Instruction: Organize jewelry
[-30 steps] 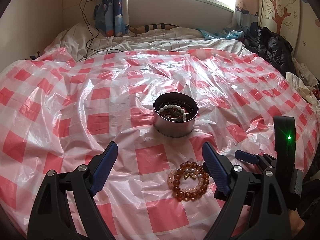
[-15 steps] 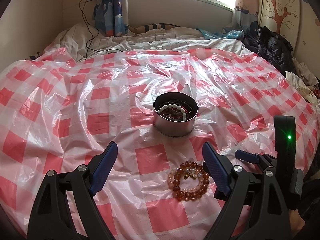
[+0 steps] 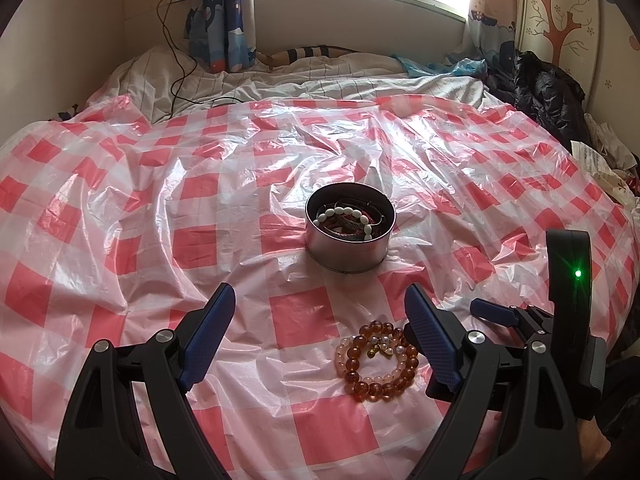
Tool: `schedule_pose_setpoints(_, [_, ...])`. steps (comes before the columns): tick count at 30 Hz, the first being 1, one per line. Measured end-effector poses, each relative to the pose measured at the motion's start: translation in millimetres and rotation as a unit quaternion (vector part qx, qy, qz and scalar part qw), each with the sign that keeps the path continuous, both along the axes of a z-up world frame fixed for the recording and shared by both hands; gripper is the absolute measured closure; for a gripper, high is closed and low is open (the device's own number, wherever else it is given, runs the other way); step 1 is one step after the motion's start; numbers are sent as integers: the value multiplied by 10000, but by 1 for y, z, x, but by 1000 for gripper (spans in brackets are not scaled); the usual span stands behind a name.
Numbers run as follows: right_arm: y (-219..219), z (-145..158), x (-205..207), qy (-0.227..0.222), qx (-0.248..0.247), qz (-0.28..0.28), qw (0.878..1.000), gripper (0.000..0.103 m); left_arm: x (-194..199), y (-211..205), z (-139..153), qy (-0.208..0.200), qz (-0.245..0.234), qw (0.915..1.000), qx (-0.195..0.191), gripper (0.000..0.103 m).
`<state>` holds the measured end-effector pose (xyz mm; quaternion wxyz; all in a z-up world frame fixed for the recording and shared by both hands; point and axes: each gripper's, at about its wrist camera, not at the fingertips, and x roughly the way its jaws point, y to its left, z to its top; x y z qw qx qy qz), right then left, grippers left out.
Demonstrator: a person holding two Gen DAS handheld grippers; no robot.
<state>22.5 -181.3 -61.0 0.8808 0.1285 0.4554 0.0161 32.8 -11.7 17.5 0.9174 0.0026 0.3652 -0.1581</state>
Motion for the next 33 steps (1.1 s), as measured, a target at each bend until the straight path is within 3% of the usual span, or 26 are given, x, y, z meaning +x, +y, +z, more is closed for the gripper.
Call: schedule_pose_setpoints(33, [2,-3,1,9,-25,1,10000,8,-1,-4,0,-16,-4,10000,68,20])
